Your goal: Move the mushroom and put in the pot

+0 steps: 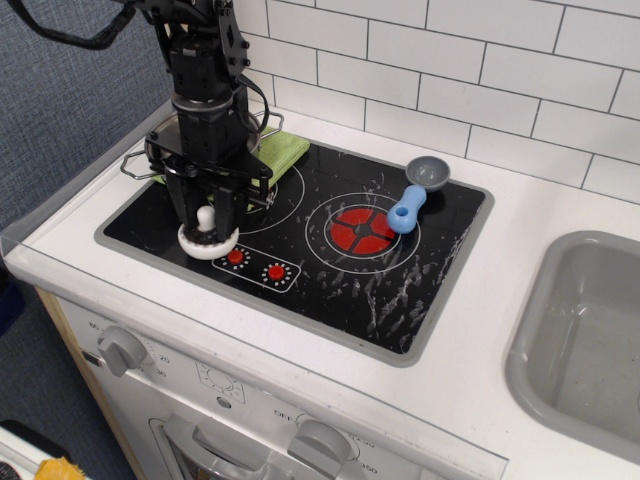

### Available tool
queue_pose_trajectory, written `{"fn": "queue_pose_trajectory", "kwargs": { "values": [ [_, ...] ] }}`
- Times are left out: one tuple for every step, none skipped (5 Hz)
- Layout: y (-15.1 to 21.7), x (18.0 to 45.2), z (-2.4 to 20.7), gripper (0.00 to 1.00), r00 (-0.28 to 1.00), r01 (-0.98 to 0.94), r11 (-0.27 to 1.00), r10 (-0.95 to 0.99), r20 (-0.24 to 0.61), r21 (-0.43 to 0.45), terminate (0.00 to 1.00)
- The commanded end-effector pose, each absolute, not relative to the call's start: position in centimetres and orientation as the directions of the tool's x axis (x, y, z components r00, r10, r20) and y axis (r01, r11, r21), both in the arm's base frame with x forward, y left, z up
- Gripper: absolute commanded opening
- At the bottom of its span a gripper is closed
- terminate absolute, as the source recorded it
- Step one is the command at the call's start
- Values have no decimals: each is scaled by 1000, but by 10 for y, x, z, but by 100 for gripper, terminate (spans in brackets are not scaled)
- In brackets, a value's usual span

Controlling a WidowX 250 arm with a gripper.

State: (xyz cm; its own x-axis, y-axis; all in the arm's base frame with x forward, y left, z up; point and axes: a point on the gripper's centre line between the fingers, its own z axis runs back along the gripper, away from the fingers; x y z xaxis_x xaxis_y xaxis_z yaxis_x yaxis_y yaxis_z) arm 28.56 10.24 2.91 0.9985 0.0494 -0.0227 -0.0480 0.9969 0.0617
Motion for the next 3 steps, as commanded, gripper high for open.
{"fn": "queue_pose_trajectory", "kwargs": {
  "values": [
    [112,290,69,0,991,-81,996,77,112,31,0],
    [120,299,92,0,981,-100,995,97,165,9,0],
    [138,312,104,0,966,-156,988,150,210,13,0]
  ]
}}
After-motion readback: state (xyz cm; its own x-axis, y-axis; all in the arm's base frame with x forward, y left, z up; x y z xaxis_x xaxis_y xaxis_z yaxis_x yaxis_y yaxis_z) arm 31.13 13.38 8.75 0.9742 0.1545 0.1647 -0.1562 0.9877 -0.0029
